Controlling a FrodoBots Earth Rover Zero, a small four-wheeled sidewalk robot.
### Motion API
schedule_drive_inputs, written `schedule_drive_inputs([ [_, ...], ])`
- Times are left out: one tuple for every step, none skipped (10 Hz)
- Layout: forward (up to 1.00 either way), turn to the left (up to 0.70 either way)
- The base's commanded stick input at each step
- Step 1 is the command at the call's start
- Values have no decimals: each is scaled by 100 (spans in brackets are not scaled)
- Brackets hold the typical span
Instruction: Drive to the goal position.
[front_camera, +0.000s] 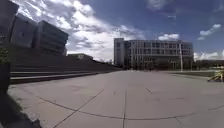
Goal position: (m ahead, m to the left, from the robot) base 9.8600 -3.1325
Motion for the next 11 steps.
schedule_drive_inputs([
  [0,0],
  [31,0],
  [98,0],
  [100,0],
  [100,0],
  [100,-7],
  [100,-40],
  [100,-40],
  [100,-40],
  [100,-40],
  [100,-40],
])
